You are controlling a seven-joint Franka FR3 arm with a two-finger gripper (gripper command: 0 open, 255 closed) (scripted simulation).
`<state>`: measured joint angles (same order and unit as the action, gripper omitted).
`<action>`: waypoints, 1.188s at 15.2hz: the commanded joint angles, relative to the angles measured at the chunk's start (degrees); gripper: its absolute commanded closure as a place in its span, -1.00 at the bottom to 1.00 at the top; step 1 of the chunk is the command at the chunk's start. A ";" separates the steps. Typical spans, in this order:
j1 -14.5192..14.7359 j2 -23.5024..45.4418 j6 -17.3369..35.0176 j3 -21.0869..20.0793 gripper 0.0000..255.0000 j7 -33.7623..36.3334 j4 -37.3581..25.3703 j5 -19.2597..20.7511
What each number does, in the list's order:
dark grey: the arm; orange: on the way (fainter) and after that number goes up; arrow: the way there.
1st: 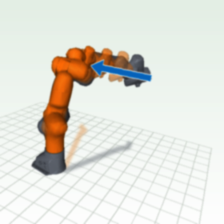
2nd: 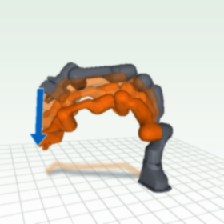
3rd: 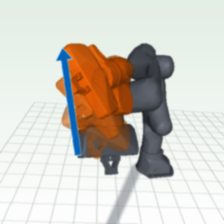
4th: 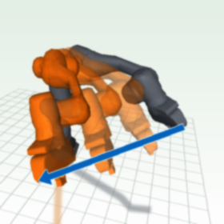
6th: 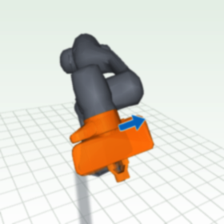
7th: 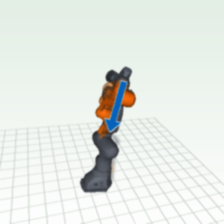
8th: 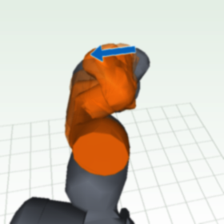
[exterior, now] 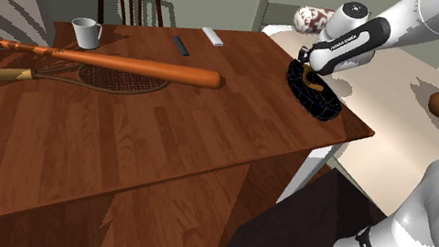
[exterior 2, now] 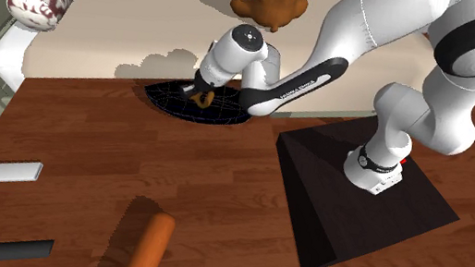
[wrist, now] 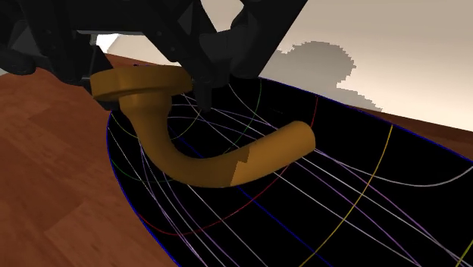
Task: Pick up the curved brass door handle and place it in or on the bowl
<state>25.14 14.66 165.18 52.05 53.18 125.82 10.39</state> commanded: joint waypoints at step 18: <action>13.35 -10.32 -6.34 12.17 -1.00 11.52 2.40 16.33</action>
<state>37.56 5.38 159.80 63.46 63.63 128.33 25.01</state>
